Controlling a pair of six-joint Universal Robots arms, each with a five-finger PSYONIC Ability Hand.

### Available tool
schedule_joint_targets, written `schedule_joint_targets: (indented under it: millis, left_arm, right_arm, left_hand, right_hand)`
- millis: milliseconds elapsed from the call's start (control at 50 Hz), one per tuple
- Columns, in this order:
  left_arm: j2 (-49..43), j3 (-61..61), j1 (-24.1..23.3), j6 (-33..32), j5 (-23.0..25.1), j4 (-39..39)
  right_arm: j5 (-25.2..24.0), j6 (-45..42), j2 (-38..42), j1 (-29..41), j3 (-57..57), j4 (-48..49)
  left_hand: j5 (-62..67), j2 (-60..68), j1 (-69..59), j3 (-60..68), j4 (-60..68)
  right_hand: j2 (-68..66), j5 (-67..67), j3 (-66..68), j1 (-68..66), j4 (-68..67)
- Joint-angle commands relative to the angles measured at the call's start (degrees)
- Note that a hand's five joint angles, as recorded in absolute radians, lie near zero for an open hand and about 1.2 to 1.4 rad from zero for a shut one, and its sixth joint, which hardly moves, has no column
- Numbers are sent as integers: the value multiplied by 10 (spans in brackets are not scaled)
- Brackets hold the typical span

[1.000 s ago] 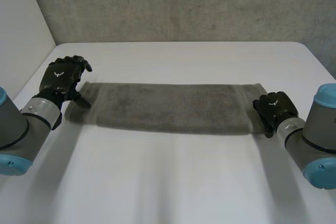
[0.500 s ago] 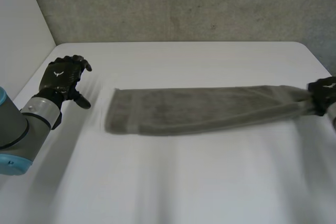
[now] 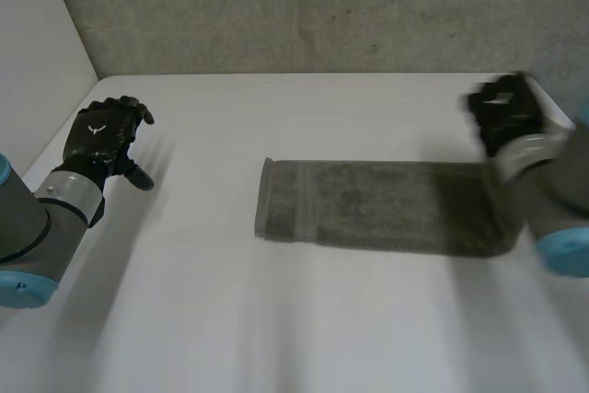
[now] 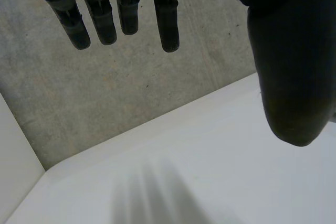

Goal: Fold the towel.

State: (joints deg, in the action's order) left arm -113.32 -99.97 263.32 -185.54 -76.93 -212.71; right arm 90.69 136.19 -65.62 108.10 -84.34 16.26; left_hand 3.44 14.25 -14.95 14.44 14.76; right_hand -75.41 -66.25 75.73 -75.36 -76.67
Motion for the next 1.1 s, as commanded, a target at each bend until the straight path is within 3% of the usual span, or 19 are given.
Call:
schedule_joint_targets:
  millis: [20,60,220,400,580,600,620,660,680,720,840,980,1100]
  left_arm:
    - [2,-2,0,-1,0,-4]
    - [0,-2,0,-1,0,-5]
    - [-1,-3,-1,-2,1,-6]
    - [-2,-3,-1,-2,1,-14]
    - [-4,-3,-2,-3,1,-17]
    - [-5,-3,-2,-3,2,-17]
    - [-5,-3,-2,-3,2,-17]
    - [-5,-3,-3,-3,2,-17]
    - [-6,-4,-3,-4,2,-17]
    - [-5,-4,-4,-4,2,-17]
    - [-6,-5,-5,-4,2,-17]
    - [-6,-6,-8,-4,2,-17]
    - [-5,-9,-9,-4,2,-22]
  right_arm:
    - [15,6,74,190,51,4]
    - [26,3,115,239,80,4]
    - [56,-21,212,311,190,-3]
    - [80,-44,276,320,317,-48]
    - [72,-25,284,321,322,-61]
    - [73,-23,291,322,320,-65]
    - [73,-23,291,322,320,-65]
    - [72,-22,294,322,309,-84]
    - [72,-22,294,322,309,-84]
    - [71,-18,287,317,299,-104]
    - [70,23,238,298,285,-124]
    - [46,226,105,187,206,-127]
    - [-9,268,22,81,93,-146]
  left_hand:
    - [-24,-32,39,-34,-37]
    - [-24,-32,39,-34,-37]
    - [-24,-32,39,-34,-37]
    - [-24,-32,39,-34,-37]
    - [-24,-32,39,-34,-37]
    - [-24,-32,39,-34,-37]
    - [-24,-32,39,-34,-37]
    - [-26,-34,41,-36,-39]
    - [-24,-32,39,-34,-37]
    - [-24,-32,39,-34,-37]
    - [-24,-32,39,-34,-37]
    - [-24,-32,39,-34,-37]
    - [-24,-32,39,-34,-37]
  right_hand:
    - [-46,-38,43,-46,-33]
    - [-46,-38,43,-46,-33]
    - [-46,-38,43,-46,-33]
    - [-46,-38,43,-46,-33]
    - [-46,-38,43,-46,-33]
    - [40,48,-43,40,53]
    - [41,49,-44,40,54]
    - [548,557,-552,548,561]
    - [551,559,-554,550,563]
    - [633,641,-636,632,645]
    - [654,662,-657,654,667]
    - [654,662,-657,654,667]
    - [654,662,-657,654,667]
